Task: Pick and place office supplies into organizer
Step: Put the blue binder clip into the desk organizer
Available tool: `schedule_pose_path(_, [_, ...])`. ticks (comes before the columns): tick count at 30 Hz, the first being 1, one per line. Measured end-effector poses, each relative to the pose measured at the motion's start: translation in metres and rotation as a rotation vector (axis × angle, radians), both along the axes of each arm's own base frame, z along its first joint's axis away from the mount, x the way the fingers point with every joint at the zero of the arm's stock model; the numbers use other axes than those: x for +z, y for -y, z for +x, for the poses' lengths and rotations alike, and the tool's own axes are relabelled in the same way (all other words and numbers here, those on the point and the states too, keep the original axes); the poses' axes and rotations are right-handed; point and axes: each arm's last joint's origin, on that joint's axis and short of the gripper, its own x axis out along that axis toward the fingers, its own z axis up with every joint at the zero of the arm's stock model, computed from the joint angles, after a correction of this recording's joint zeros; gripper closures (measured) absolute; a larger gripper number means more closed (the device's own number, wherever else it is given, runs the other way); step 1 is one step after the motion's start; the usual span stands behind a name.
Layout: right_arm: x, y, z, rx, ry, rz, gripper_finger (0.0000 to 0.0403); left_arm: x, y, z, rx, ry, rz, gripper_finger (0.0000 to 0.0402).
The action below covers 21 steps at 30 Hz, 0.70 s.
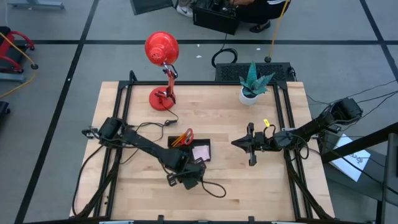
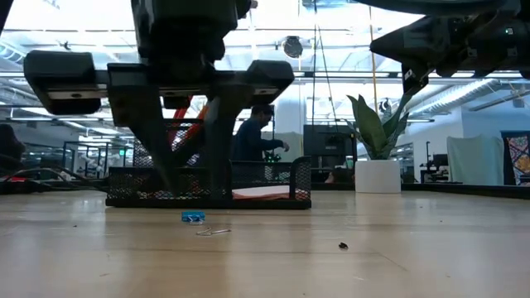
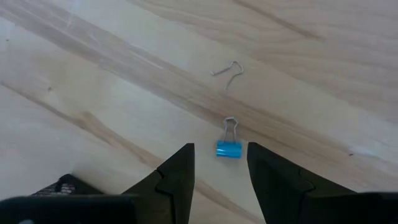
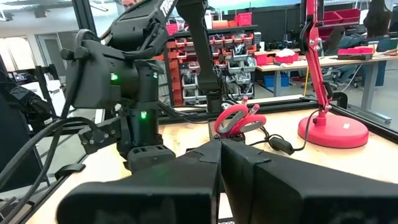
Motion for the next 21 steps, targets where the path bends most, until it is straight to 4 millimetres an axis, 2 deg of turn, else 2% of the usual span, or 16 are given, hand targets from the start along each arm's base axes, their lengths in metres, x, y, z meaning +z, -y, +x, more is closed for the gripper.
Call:
schedule_pose_path(6, [0.000, 0.000, 0.000, 0.000, 0.000, -0.010, 0.0399, -0.005, -0.010, 0.003, -0.013, -0.053, -0.065, 0.0247])
schedule_pose_path(12, [0.000, 0.000, 0.000, -0.001, 0.001, -0.010, 0.0399, -0.019, -0.008, 0.006, -0.042, -0.066, -0.054, 0.0247])
schedule_pose_path(21, [0.000, 0.000, 0.000, -0.001, -0.001, -0.011, 0.0399, -0.024, -0.013, 0.008, -0.034, -0.082, -0.064, 0.0252])
